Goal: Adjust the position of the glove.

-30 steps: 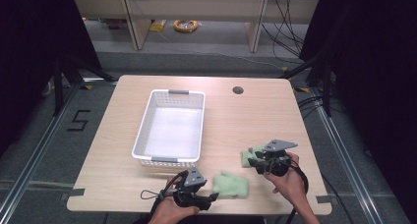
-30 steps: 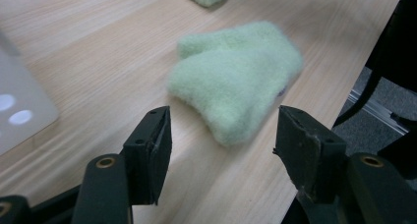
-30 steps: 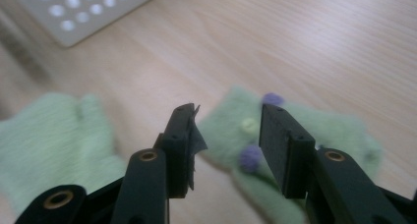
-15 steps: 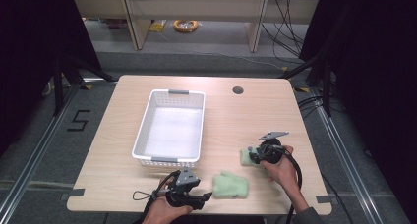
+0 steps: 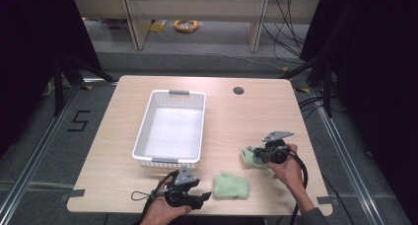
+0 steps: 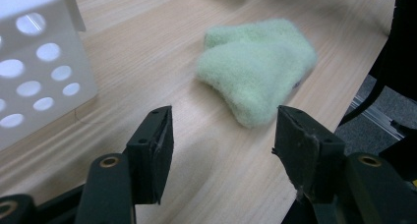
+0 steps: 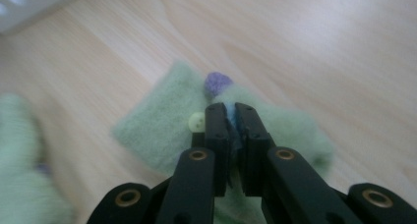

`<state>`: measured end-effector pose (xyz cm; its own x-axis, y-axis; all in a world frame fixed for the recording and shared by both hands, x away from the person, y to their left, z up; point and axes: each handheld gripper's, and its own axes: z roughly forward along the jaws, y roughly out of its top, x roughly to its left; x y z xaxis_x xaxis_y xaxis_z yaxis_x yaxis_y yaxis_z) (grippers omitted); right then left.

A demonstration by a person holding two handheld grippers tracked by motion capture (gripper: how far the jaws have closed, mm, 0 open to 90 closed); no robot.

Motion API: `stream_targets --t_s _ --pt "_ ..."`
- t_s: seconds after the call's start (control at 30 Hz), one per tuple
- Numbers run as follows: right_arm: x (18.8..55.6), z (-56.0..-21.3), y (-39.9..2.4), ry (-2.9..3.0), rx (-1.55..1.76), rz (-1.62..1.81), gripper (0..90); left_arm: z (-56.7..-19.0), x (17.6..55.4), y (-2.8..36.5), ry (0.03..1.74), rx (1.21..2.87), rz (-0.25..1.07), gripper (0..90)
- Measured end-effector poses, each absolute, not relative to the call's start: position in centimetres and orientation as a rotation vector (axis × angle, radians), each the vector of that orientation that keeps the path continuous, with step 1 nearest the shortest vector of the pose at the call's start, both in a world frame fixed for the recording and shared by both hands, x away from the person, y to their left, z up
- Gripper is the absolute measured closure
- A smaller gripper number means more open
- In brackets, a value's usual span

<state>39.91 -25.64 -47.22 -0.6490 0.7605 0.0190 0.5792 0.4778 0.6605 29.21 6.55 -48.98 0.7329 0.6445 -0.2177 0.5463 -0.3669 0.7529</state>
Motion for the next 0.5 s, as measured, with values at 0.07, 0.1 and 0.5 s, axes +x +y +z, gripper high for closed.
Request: stream_targets --t_s 0.07,0.1,0.5 --pt "39.0 -46.0 -25.3 2.455 1.058 1.013 86.0 -48.9 29.3 6.8 0.888 2.068 0.144 39.7" --pt "38.5 -45.5 -25.2 2.463 1.031 1.042 86.0 -49.0 29.2 6.7 0.909 2.042 0.141 39.8" --pt "33.8 -43.9 -20.3 2.661 0.672 1.137 85.8 -48.5 29.6 7.4 0.925 2.008 0.16 40.3"
